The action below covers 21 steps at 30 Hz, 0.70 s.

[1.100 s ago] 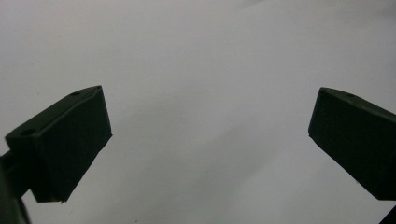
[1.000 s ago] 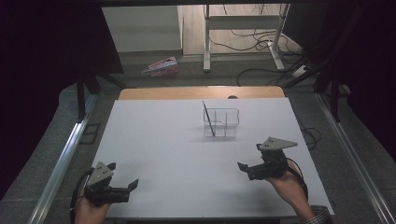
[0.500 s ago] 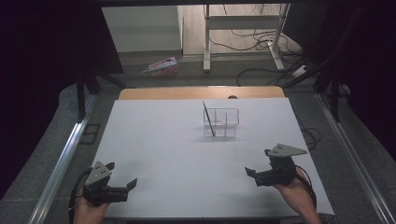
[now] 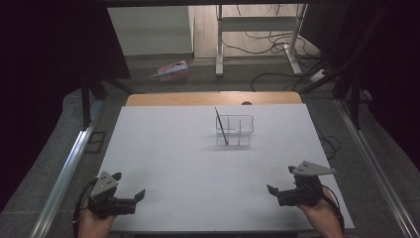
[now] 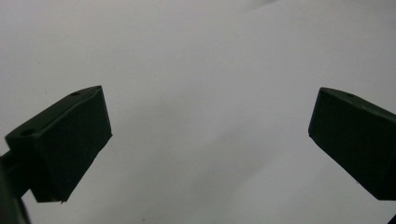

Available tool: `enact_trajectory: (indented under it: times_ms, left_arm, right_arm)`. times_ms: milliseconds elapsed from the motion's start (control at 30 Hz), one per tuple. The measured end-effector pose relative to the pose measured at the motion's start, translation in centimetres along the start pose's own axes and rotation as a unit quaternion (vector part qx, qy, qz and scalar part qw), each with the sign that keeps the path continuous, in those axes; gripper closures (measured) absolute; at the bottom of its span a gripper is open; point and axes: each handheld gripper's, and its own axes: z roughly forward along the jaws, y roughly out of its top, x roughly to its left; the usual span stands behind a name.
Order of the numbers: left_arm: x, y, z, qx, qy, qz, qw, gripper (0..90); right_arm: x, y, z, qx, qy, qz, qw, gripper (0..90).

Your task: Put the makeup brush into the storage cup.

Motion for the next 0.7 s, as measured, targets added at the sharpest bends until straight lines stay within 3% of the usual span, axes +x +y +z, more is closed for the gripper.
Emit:
enact_trajectory:
  times_ms: [233,700]
  left_arm:
    - [0.0,0.0,0.0,0.002,0.000,0.000,1.0000,0.0]
    - [-0.1,0.0,0.2,0.005,-0.001,0.002,1.0000,0.0]
  right_arm:
    - [-0.1,-1.0,-0.8,0.002,-0.007,0.013,0.9999,0.0]
    - [-0.3,-2.6,-1.2,0.019,0.003,0.030,0.9993,0.0]
